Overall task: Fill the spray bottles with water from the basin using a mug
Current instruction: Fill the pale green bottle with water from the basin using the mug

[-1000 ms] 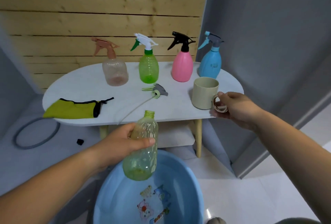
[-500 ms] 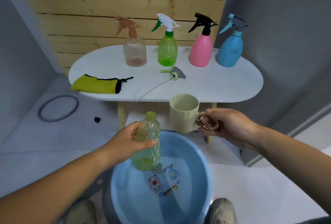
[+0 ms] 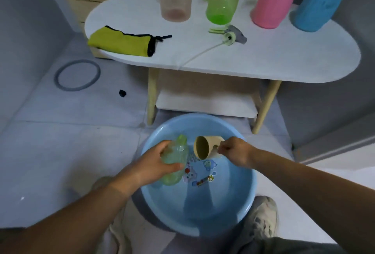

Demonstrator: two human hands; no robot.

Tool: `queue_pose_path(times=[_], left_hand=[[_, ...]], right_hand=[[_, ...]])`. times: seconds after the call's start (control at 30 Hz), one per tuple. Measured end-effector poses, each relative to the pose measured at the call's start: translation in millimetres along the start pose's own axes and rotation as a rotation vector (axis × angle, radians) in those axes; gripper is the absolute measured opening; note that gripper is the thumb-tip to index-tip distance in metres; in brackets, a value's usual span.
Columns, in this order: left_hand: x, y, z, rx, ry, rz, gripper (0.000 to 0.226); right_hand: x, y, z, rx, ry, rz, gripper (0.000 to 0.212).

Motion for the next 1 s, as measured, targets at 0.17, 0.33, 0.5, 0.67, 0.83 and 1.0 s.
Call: queue_pose_path(times=[0.17,0.33,0.5,0.67,0.83,1.0], left_hand=[[-9.3,-22.7,-12.6,0.001,-0.011,0.055,0.066],[-16.0,-39.4,-21.4,0.04,-0.029,0.109,0.067],[-20.3,-47.8,-30.3,0.07,-0.046,0.157,0.092],[-21.1,-52.6,-36.9,0.063,-0.075,0.178,0.098],[-20.8,-49.9,-37.8,0.062,-0.077,0.177,0.102],[-20.8,-49.1,-37.9,0.036,-0.077,0.181,0.098]], right_hand=[[-25.0,14.3,-31.1,0.19,-0.052,0.032,0.038],[-37.8,23.7,-45.6,0.228,-0.02,0.094,0.033],[-41.8,20.1,-53.5,0.317,0.04,0.243,0.029],[-44.1,21.3,-58.2,0.392,0.035,0.27,0.033],[-42.5,23.9,-60.9,0.409,0.03,0.246,0.035],[-42.4,27.9,-59.3,0.366,0.018,0.219,0.031]])
Point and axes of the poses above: each hand's wrist, its own x-axis away from the middle knuckle, its own z-axis out of the back of the hand, y = z × x, the point moved 6 cm from there along -x, towards the middle knuckle, and after that the axes turned 9 degrees about -x, right-handed, at the moved point
